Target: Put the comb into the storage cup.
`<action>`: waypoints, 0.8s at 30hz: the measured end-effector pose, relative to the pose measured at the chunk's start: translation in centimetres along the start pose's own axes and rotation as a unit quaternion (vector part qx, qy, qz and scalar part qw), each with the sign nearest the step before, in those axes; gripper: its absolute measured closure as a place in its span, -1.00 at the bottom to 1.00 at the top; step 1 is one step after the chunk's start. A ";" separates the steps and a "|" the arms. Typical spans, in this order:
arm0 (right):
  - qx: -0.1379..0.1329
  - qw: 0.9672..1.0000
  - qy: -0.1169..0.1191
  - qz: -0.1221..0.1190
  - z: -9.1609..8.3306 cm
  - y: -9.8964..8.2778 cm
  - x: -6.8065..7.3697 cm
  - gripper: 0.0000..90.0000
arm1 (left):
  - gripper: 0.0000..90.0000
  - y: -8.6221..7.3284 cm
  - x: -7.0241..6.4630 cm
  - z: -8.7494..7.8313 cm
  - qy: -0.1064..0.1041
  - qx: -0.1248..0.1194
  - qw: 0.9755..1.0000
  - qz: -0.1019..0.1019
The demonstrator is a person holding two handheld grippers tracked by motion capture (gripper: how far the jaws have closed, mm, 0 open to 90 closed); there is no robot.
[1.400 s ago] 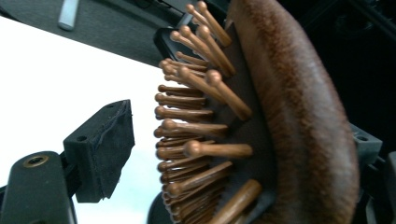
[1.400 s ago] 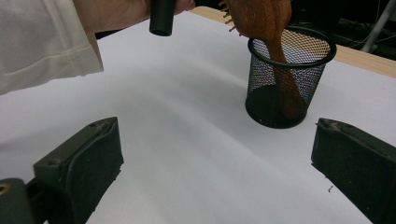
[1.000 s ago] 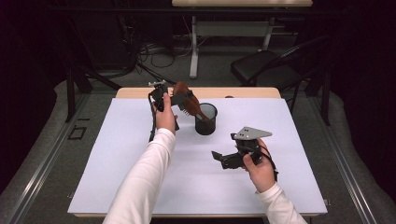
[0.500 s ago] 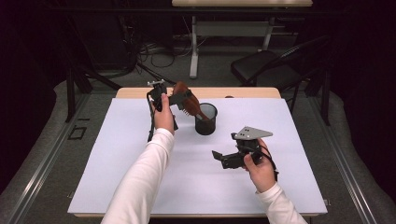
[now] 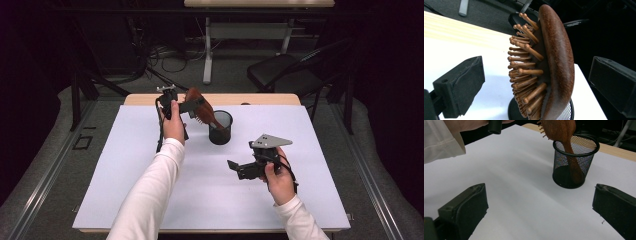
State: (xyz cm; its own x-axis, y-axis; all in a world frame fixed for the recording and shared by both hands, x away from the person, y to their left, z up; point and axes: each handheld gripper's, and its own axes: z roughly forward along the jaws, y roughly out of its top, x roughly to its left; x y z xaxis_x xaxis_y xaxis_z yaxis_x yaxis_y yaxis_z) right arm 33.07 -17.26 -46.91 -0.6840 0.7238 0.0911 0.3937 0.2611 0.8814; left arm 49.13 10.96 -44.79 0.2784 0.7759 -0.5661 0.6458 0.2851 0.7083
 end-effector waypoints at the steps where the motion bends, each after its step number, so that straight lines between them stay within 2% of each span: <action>1: 0.000 1.000 0.000 -0.001 0.0 0.0 0.0 -1.00 | -0.99 0.0 -0.1 -0.1 -0.001 -0.001 1.000 -0.001; 10: 0.003 1.000 0.001 0.001 0.0 0.0 -0.1 -1.00 | -0.99 0.3 -0.3 -1.0 0.000 -0.001 1.000 0.008; 17: 0.004 1.000 0.003 -0.002 0.2 0.0 0.0 -1.00 | -0.99 0.7 -0.6 -2.2 0.012 -0.005 0.999 0.039; 24: 0.005 1.000 0.004 -0.003 0.3 0.1 0.0 -1.00 | -0.99 0.9 -0.6 -3.2 0.037 -0.004 0.997 0.069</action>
State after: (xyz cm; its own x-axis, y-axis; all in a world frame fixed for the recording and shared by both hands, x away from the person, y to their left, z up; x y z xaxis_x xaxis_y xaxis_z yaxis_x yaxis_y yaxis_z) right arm 33.31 -17.03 -47.01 -0.6909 0.7174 0.0897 0.3963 0.2720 0.8769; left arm 47.28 12.57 -42.47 0.3111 0.8473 -0.4305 0.5992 0.1767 0.7808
